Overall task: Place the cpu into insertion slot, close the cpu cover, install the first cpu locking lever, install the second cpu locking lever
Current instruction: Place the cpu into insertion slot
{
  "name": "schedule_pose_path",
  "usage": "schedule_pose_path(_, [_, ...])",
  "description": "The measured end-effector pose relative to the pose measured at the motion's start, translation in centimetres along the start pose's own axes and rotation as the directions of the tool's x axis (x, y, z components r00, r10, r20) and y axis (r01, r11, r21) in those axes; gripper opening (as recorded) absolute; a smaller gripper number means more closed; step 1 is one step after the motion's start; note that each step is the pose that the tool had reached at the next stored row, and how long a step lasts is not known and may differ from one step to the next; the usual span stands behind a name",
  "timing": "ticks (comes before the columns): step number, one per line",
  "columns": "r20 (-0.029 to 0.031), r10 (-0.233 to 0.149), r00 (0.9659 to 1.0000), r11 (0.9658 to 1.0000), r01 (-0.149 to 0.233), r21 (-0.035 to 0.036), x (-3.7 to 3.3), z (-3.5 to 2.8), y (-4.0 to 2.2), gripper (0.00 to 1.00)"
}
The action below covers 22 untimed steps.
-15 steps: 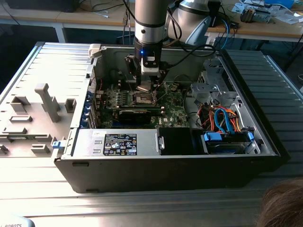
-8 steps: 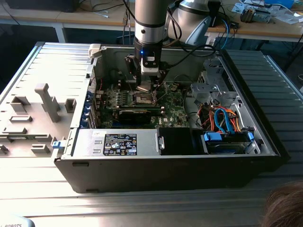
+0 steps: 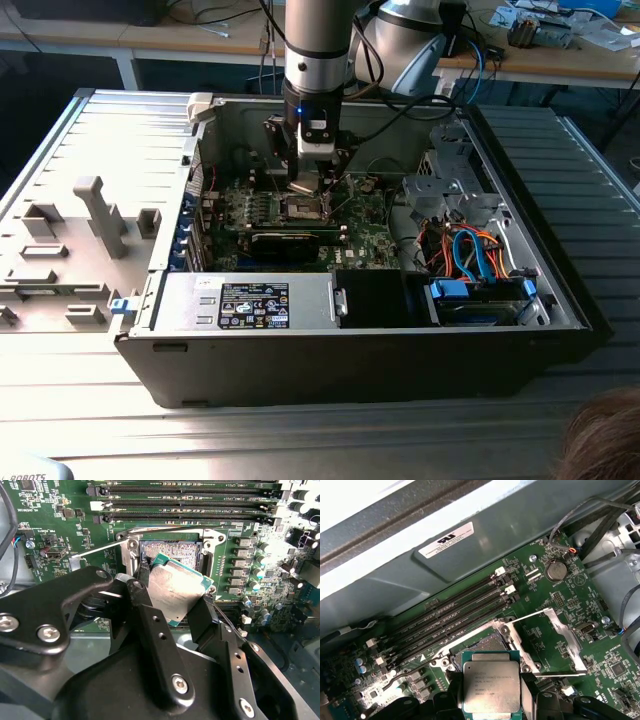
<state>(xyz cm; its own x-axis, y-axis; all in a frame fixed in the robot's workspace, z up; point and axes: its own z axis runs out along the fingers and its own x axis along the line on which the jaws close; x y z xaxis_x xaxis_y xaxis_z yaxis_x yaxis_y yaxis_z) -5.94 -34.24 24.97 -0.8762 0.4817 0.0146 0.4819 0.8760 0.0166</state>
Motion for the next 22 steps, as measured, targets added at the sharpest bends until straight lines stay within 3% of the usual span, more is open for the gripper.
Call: schedule_pose_path(22, [0.0003,0.014,0.9999,0.9999,-0.014,-0.0002,0.00,0.08,0.00,0.55])
